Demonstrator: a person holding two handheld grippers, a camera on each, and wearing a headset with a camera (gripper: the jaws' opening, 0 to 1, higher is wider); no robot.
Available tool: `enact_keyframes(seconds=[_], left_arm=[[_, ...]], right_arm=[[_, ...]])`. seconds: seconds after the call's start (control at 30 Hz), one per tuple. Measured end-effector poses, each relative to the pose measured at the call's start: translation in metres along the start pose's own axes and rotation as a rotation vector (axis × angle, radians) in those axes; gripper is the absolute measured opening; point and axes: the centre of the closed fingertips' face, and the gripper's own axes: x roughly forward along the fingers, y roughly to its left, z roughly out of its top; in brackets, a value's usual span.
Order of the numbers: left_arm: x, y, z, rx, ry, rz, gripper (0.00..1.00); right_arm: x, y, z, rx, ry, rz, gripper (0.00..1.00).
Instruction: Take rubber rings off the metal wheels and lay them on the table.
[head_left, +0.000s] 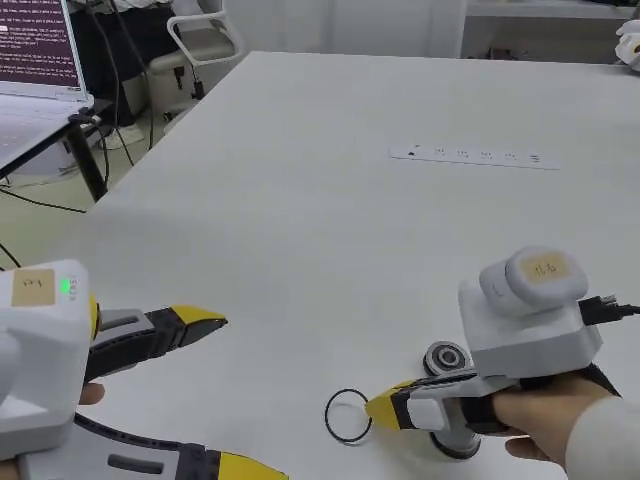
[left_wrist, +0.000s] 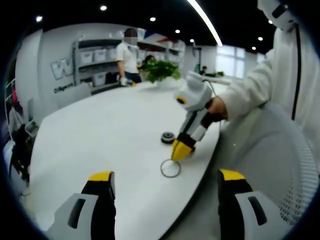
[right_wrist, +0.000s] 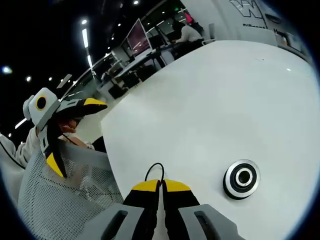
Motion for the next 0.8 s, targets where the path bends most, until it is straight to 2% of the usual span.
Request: enact_keyframes(seconds=[0.1, 0.37, 0.6, 0.8], left_arm=[[0.0, 0.0, 0.0, -0.003, -0.002, 0.001, 0.86], [0.0, 0.0, 0.0, -0.004, 0.0, 0.0, 0.85], [0.0, -0.001, -0.001, -0.006, 0.002, -0.001, 0.86], [0.0, -0.001, -0.002, -0.006, 0.008, -0.001, 0.85]], right_arm=[[0.0, -0.001, 0.001, 0.001, -0.004, -0.001, 0.03], [-0.003, -0.002, 0.005, -0.001, -0.017, -0.007, 0.03], [-0.011, 0.003, 0.019, -0.01, -0.067, 0.001, 0.04], [-0.023, 0.011, 0.042, -0.028, -0.154, 0.017, 0.06]])
